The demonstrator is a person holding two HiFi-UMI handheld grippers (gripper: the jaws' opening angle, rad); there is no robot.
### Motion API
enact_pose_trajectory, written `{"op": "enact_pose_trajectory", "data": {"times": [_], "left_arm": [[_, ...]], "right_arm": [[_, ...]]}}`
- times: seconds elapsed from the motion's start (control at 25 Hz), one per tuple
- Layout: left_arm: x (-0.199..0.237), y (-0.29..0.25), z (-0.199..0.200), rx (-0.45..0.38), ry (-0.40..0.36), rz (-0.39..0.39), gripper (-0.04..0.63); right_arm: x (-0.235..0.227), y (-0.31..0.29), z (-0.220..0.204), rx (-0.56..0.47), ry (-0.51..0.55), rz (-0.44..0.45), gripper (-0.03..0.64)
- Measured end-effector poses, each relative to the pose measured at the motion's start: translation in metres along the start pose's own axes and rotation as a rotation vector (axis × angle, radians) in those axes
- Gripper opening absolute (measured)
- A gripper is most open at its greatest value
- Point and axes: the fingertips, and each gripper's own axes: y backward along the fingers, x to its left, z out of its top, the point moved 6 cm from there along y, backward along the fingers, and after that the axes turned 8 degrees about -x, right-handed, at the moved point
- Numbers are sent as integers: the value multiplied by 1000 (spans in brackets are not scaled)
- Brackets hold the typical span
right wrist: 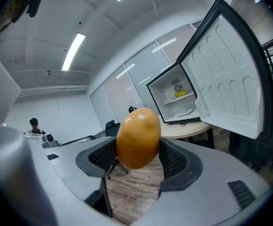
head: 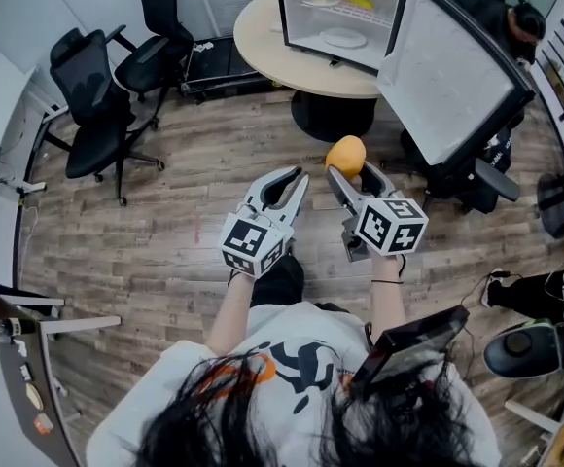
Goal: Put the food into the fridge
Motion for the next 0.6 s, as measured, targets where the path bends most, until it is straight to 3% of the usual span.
{"op": "enact_pose_trajectory", "data": {"times": [0.6], "left_arm": [[111,-70,-13,45,55,-79,40]], "right_arm": [[-22,-115,19,16,-21,-79,290]]}}
